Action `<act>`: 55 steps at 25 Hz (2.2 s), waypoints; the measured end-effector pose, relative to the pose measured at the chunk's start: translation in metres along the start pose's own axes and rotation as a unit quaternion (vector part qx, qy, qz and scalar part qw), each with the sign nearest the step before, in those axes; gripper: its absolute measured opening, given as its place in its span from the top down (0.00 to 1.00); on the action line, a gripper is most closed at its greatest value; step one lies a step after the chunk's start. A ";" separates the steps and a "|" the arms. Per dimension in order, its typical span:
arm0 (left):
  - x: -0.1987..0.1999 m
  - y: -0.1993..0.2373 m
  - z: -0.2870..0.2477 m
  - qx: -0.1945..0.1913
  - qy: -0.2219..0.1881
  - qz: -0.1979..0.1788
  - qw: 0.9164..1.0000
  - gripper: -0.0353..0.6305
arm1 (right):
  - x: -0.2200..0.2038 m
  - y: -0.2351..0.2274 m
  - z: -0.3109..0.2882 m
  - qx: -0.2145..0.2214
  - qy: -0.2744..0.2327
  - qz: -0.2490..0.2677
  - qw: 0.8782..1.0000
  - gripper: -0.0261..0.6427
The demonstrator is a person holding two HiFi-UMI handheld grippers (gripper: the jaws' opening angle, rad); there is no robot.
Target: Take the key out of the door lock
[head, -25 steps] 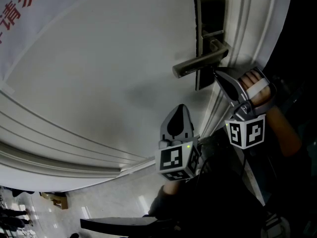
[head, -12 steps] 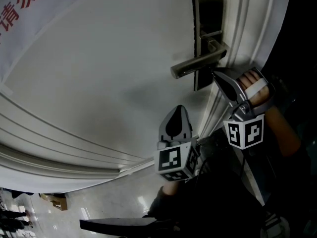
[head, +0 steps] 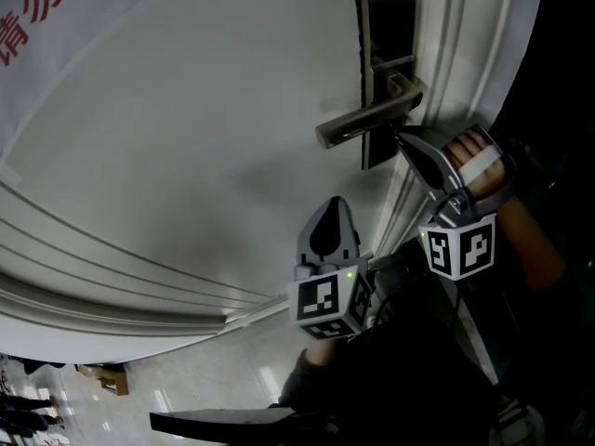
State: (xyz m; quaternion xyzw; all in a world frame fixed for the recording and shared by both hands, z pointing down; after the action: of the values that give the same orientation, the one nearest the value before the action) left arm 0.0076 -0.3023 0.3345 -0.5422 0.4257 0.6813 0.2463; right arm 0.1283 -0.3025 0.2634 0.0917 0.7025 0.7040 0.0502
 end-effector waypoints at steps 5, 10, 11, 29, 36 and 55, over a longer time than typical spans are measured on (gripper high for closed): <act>-0.006 0.000 0.000 -0.005 0.003 0.000 1.000 0.95 | 0.000 0.000 0.001 0.001 -0.002 -0.001 1.000 0.94; -0.006 -0.001 -0.003 -0.005 0.004 0.000 1.000 0.95 | 0.000 0.000 0.001 0.002 -0.004 -0.001 1.000 0.94; -0.006 -0.001 -0.003 -0.005 0.003 0.000 1.000 0.95 | 0.000 -0.001 0.001 0.002 -0.005 -0.001 1.000 0.94; -0.007 -0.003 -0.002 -0.009 0.004 0.002 1.000 0.95 | 0.000 0.000 0.004 0.003 -0.004 -0.005 1.000 0.94; -0.007 -0.002 0.000 -0.007 0.005 0.002 1.000 0.95 | 0.000 0.000 0.004 0.004 -0.002 -0.005 1.000 0.94; -0.007 -0.002 -0.001 -0.014 0.004 0.004 1.000 0.95 | 0.001 0.000 0.006 0.004 0.002 -0.006 1.000 0.94</act>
State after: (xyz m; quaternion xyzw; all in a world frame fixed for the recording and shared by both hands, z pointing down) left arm 0.0117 -0.3016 0.3406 -0.5468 0.4194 0.6857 0.2343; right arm 0.1286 -0.2963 0.2634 0.0862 0.7060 0.7010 0.0521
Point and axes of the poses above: the fingertips, and each gripper's own axes: z backward along the fingers, y to its left, x out of its top, the point moved 3 cm from there along z, backward along the fingers, and after that the axes turned 3 degrees about -y, right-handed, at the moved point
